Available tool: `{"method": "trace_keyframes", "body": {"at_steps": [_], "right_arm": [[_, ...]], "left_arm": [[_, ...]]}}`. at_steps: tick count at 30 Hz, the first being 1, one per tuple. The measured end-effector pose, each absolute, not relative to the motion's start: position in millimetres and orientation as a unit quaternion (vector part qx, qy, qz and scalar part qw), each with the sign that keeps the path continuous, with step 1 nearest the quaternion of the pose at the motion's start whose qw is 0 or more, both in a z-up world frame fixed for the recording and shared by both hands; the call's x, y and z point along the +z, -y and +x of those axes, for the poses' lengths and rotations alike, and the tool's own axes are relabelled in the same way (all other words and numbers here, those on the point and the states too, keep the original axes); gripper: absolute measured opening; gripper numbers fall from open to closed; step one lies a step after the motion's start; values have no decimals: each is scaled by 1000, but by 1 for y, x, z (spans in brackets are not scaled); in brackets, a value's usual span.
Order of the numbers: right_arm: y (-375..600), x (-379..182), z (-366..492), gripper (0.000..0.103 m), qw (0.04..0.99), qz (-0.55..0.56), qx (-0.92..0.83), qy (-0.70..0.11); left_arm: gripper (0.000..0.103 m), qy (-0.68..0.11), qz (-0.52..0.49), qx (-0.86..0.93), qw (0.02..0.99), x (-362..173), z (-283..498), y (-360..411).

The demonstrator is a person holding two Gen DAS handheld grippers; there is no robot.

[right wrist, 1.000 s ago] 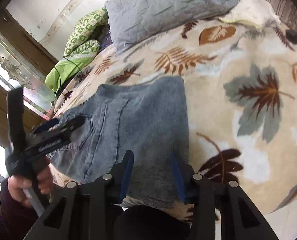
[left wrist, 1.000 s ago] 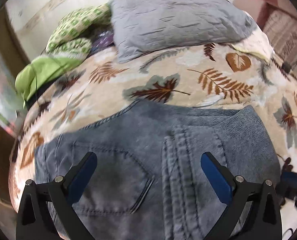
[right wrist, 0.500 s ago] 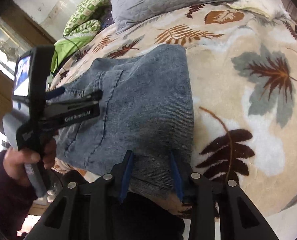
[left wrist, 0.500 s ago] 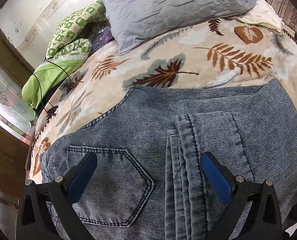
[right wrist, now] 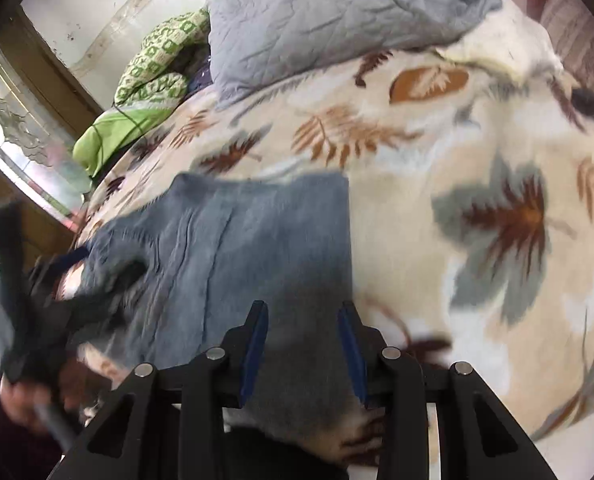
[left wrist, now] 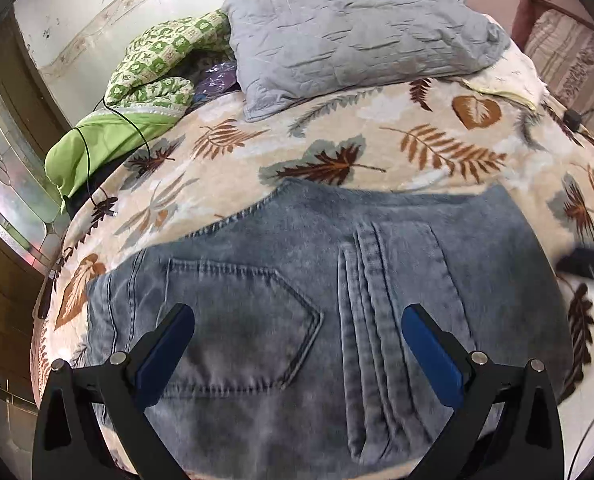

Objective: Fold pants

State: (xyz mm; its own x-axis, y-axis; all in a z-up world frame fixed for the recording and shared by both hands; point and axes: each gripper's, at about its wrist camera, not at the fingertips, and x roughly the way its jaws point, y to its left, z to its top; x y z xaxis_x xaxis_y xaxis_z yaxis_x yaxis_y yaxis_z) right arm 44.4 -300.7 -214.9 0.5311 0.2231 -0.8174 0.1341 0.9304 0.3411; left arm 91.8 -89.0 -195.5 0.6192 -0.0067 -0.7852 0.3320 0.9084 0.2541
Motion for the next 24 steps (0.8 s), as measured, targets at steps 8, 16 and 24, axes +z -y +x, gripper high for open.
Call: {"method": "trace_keyframes", "body": {"at_steps": [8, 16, 24], "right_arm": [[286, -254, 116, 40, 825, 170, 0, -538], [295, -234, 100, 43, 856, 204, 8, -474], [310, -202, 20, 43, 880, 192, 3, -434]], "left_arm": [[103, -460, 228, -79, 855, -233, 93, 83], [103, -445, 217, -79, 865, -210, 89, 81], [103, -398, 182, -103, 893, -153, 60, 87]]}}
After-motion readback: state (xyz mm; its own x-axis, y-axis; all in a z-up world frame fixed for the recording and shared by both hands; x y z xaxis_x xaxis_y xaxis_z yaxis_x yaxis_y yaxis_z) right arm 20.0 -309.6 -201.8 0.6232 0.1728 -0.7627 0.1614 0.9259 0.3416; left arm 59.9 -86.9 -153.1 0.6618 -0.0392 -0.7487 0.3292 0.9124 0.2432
